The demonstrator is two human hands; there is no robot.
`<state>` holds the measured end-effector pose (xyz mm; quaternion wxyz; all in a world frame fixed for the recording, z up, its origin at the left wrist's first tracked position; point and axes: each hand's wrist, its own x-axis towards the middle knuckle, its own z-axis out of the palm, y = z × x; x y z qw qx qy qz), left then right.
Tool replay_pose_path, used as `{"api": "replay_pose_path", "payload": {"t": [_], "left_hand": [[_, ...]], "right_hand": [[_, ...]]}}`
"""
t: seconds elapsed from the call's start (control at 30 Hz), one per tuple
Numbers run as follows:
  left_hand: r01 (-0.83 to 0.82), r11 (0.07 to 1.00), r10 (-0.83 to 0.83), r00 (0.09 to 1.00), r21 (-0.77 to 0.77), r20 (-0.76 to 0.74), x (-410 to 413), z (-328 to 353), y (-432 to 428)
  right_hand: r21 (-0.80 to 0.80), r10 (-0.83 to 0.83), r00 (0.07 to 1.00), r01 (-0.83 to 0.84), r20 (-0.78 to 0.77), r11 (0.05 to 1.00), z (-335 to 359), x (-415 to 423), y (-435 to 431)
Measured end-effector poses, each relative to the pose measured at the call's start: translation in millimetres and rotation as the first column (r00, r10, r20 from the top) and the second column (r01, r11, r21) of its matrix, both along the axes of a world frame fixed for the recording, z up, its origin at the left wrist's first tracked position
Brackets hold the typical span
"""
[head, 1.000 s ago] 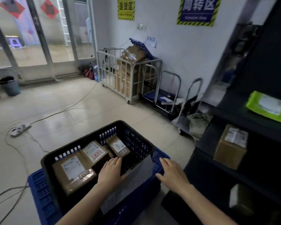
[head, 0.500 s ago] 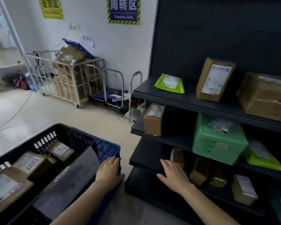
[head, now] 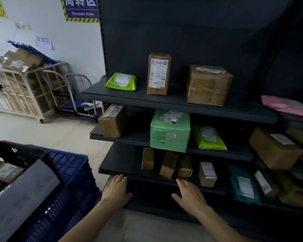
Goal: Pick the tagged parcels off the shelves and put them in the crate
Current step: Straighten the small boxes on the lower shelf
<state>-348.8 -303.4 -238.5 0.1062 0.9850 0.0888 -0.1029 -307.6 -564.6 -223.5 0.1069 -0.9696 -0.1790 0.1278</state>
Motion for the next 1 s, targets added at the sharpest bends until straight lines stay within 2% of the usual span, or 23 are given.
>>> {"api": "replay_pose_path", "payload": {"t": [0.37, 0.73, 1.0], "left_hand": [[0.181, 0.983, -0.18, 0.983, 0.018, -0.038, 54, -27, -60], [0.19, 0.981, -0.192, 0.98, -0.038, -0.053, 105, -84, -64], [0.127, 0.99, -0.13, 0.99, -0.054, -0.047, 141, -128, -67]], "right_hand": [[-0.022, -0.177, 0.981, 0.176, -0.085, 0.984, -25, 15, -59], [-0.02, -0.229, 0.968, 0.228, -0.101, 0.973, -84, 65, -49], [-0.008, -0.217, 0.963, 0.219, -0.157, 0.976, -139, 108, -46]]}}
